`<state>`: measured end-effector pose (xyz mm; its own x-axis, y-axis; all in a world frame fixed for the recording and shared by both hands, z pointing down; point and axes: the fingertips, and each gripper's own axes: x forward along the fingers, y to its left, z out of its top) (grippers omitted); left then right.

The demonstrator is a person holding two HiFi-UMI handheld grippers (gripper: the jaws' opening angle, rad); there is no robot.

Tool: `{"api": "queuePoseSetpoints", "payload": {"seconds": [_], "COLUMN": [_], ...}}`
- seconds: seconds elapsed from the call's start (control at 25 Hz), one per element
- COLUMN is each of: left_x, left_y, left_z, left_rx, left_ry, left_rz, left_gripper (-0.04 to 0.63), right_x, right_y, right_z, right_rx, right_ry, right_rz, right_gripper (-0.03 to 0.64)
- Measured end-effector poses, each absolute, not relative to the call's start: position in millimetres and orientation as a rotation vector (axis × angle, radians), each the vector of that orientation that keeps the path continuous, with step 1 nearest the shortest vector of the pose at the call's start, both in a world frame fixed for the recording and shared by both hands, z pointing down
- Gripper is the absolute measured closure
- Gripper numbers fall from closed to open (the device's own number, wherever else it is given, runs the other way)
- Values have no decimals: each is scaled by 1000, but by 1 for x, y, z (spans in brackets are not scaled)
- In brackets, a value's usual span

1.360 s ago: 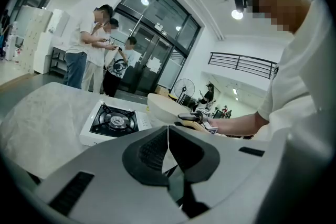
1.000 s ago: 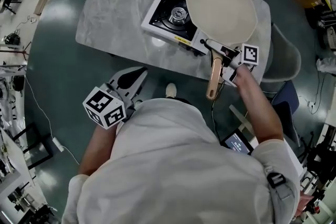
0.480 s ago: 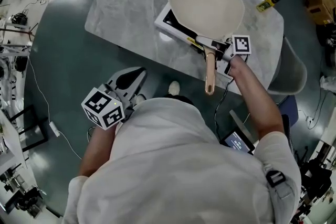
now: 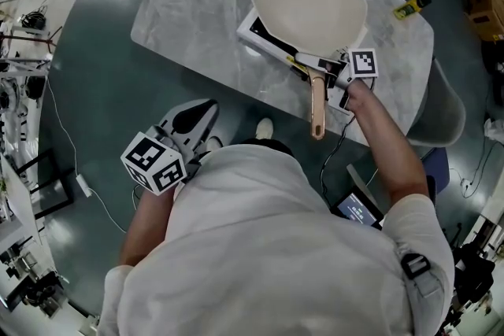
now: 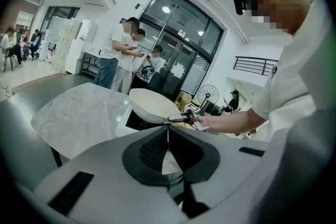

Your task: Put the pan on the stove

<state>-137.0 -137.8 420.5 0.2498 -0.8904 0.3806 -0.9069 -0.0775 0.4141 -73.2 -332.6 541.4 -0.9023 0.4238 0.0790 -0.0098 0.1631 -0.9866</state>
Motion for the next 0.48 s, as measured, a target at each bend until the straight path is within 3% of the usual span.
{"api": "queuePoseSetpoints", "payload": {"seconds": [0.48], "left_x": [-126], "left_y": [-150], "left_z": [423], "left_rx": [1984], "left_ry": [-1582], "left_rz": [38], "left_gripper": [575], "right_x": [-73], "right_y": [-332], "right_z": [549], "right_rx": [-388], "right_ry": [-2106], "right_rz": [1774], "right_gripper": [438]}}
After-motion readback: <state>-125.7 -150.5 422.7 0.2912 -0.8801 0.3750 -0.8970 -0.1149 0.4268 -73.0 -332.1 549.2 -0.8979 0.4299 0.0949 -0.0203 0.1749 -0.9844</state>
